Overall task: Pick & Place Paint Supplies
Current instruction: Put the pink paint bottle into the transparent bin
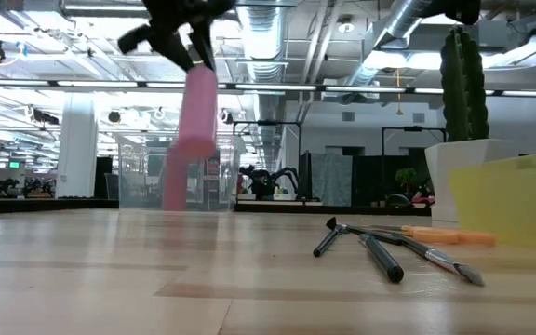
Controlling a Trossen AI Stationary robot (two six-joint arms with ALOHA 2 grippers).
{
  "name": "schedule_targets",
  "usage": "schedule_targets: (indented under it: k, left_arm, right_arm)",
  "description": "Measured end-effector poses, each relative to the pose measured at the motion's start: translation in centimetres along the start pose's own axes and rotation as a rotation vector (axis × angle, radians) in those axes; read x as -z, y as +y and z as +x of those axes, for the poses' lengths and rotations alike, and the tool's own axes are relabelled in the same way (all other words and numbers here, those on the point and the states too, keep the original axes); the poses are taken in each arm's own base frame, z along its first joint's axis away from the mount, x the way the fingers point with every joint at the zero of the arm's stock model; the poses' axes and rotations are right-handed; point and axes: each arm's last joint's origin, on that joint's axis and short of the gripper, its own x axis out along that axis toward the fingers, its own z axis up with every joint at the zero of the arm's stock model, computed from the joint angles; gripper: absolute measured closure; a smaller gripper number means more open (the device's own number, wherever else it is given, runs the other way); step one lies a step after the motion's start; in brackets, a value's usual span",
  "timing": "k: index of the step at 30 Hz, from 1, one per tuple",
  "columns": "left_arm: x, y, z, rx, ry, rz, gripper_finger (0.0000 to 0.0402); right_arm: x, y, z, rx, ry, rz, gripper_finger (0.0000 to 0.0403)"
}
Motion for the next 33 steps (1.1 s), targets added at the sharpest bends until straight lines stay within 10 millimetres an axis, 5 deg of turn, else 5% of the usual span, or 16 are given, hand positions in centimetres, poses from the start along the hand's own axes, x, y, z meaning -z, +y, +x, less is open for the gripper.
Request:
schedule_targets:
  k: [13, 33]
  left_arm:
    - [-3.3, 2.9, -2.7, -0.075, -0.272, 0.006, 0.0292]
    - [-7.6, 4.0, 0.3, -0.289, -0.436, 0.079, 0.0292]
  right_arm:
    - [-0.1, -0.1, 0.0, 0.039, -0.022, 0.004, 0.0216]
    - [-0.1, -0.1, 0.0, 0.048, -0.025, 0.016, 0.0216]
